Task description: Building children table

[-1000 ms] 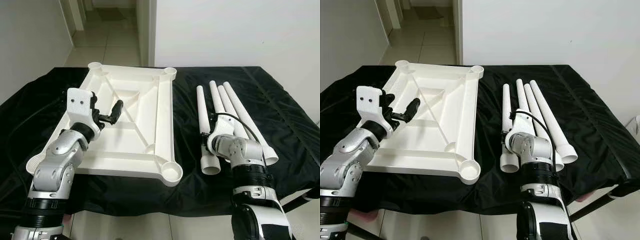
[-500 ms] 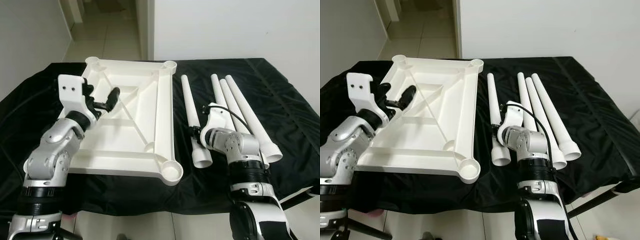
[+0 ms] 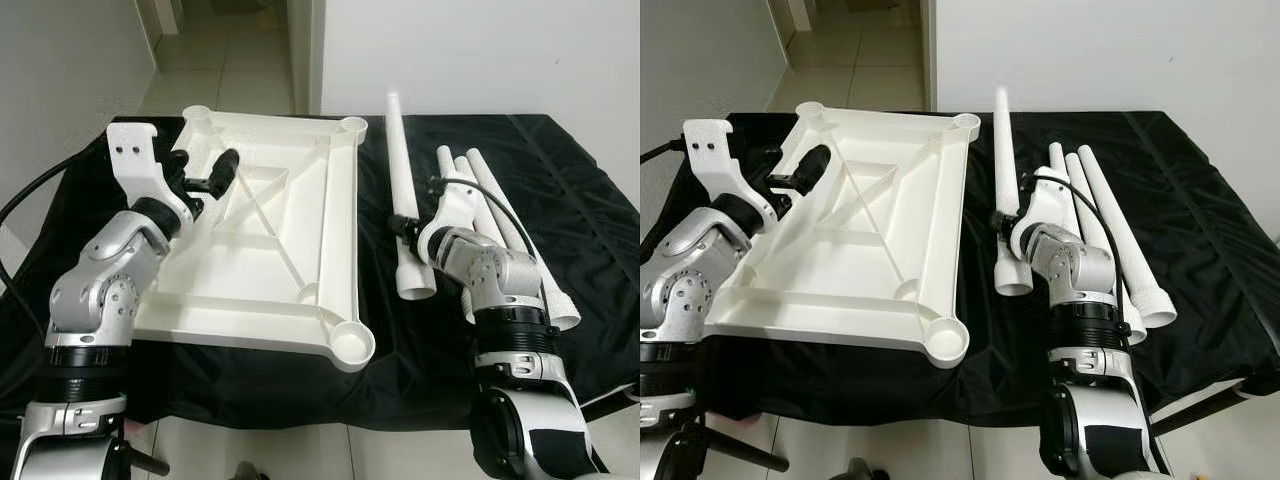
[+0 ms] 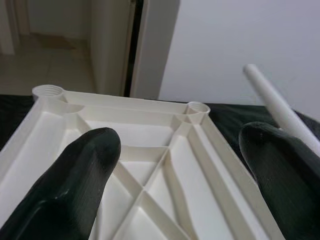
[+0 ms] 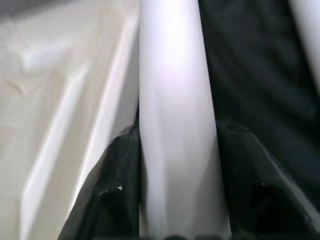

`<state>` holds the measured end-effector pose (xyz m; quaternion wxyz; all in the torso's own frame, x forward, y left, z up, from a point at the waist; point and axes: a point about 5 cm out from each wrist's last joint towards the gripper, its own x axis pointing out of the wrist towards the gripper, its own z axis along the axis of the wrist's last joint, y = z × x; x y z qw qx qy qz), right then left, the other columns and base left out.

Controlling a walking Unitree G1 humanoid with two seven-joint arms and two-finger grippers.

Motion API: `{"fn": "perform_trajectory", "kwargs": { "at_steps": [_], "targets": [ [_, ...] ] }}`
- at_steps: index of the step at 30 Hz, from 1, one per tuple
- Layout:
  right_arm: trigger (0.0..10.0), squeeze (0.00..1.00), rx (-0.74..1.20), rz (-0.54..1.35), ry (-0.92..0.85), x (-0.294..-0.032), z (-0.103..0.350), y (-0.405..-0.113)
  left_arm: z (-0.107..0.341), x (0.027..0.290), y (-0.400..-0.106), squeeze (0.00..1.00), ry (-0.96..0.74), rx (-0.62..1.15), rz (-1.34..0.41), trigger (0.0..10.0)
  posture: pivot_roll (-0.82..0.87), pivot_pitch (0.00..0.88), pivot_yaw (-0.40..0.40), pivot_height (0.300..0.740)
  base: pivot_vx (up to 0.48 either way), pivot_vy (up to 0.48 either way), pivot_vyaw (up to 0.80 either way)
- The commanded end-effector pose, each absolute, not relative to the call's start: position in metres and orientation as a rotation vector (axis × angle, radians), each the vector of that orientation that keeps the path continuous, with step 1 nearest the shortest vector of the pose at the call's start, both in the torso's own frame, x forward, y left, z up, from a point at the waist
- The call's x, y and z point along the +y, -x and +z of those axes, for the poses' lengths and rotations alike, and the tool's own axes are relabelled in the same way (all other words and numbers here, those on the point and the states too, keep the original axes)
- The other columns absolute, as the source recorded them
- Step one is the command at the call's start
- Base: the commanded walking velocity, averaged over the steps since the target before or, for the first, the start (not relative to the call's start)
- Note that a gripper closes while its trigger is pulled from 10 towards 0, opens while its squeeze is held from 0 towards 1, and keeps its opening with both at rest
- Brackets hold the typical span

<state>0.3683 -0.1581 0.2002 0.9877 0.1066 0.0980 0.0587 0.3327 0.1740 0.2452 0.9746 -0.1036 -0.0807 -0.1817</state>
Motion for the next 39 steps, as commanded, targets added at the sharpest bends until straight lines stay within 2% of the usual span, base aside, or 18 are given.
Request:
{"fn": "perform_trajectory", "kwargs": {
  "at_steps": [1,9,14,16,21,24,39],
  "targets": [
    [10.0,0.00,0.115,0.136,-0.194,-0.157,0.207,-0.367,0.247,0.162,-0.330,0.00,0.204,-0.171,-0.579,10.0,-0.05,0.034,0.038,0.740,0.000,0.000,0.00],
    [10.0,0.00,-0.101,0.249,-0.245,-0.152,0.220,-0.362,0.246,0.145,-0.329,0.00,0.172,-0.152,-0.695,10.0,-0.05,0.023,0.038,0.740,0.000,0.000,0.00],
    [10.0,0.00,-0.200,0.388,-0.285,-0.142,0.224,-0.353,0.242,0.132,-0.329,0.00,0.159,-0.138,-0.754,10.0,-0.05,0.016,0.036,0.740,0.000,0.000,0.00],
    [10.0,0.00,-0.266,0.515,-0.236,-0.131,0.223,-0.344,0.246,0.121,-0.326,0.00,0.166,-0.127,-0.850,10.0,-0.04,0.007,0.031,0.740,0.000,0.000,0.00],
    [10.0,0.00,-0.292,0.605,-0.204,-0.123,0.221,-0.338,0.255,0.117,-0.325,0.00,0.157,-0.144,-0.919,10.0,-0.04,0.001,0.027,0.740,0.000,0.000,0.00],
    [10.0,0.00,-0.316,0.705,-0.166,-0.115,0.219,-0.334,0.279,0.113,-0.327,0.00,0.240,-0.174,-1.001,10.0,-0.04,0.000,0.022,0.740,0.000,0.000,0.00],
    [10.0,0.00,-0.335,0.850,-0.078,-0.105,0.213,-0.329,0.307,0.100,-0.325,0.00,0.376,-0.172,-1.185,10.0,-0.04,0.000,0.023,0.740,0.000,0.000,0.00]
  ]
}}
